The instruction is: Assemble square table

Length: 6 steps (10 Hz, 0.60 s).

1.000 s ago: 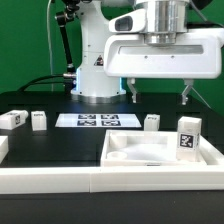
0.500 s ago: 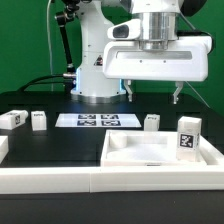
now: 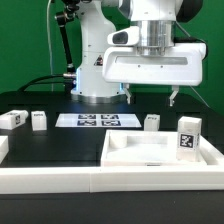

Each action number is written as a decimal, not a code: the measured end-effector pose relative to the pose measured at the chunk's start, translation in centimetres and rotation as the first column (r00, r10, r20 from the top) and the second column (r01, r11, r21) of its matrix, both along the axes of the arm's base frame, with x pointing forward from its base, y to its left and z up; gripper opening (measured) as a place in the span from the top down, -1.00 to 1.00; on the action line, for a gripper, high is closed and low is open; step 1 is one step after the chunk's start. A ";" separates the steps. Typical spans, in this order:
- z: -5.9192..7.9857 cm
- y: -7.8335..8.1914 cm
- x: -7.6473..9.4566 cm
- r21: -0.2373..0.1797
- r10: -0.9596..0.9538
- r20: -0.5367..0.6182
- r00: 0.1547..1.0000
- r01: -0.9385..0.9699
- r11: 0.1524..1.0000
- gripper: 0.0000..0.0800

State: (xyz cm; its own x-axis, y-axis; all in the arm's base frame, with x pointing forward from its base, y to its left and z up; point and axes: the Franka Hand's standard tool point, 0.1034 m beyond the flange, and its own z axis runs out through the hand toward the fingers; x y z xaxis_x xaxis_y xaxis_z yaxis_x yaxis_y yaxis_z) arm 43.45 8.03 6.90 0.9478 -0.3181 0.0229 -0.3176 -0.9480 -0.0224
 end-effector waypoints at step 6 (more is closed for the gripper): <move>-2.3 -0.2 -1.1 -0.012 0.039 -0.056 0.998 -0.040 0.999 -0.62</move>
Offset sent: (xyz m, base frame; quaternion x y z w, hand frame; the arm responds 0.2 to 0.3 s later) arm 0.0000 0.0000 0.0000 0.0000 -0.0650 0.0000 0.9979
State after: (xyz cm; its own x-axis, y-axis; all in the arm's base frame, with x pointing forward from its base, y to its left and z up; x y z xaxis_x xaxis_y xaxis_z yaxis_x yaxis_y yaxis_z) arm 42.38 7.88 4.61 0.9596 -0.2803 -0.0261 -0.2802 -0.9599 0.0066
